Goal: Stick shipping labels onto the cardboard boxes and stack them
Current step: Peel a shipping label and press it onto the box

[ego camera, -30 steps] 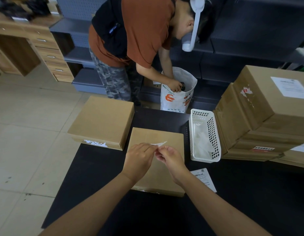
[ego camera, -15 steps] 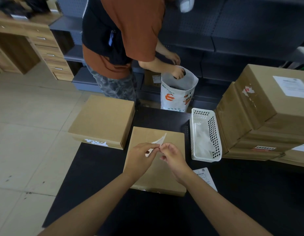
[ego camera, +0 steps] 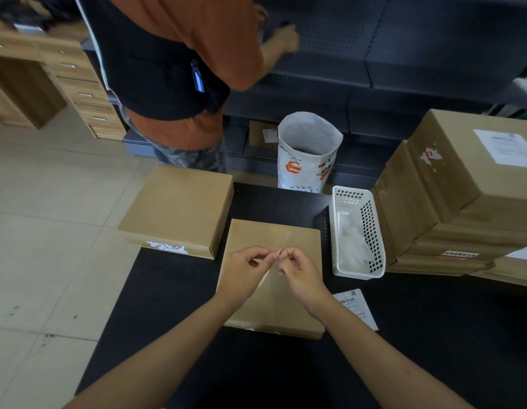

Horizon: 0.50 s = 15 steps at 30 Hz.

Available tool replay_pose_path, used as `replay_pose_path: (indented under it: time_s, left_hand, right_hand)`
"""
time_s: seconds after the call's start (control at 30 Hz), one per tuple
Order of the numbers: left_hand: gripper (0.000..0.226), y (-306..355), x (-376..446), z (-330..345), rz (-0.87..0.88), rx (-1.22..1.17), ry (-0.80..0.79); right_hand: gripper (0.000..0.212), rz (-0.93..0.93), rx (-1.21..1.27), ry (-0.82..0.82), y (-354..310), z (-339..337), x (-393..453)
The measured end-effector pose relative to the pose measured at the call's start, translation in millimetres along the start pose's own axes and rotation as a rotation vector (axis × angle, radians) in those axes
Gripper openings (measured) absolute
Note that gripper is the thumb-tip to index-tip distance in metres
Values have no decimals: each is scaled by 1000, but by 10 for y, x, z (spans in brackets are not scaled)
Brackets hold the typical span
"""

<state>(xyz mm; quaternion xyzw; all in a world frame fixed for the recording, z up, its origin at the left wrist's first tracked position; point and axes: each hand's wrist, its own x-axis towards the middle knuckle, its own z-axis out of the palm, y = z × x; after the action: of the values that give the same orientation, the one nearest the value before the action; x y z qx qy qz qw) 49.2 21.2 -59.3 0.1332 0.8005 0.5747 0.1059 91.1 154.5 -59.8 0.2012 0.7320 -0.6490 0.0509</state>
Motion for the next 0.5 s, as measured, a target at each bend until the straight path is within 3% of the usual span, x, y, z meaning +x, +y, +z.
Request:
replay_pose_path:
  time_s: [0.3,0.5]
  left_hand:
    - [9,-7,7,-15,-64,-5,-5]
    - [9,3,14,-28,-140,-59,21]
  right_hand:
    - [11,-10,-61,30,25,31,-33]
    - [12,83,10,206,49,22,17]
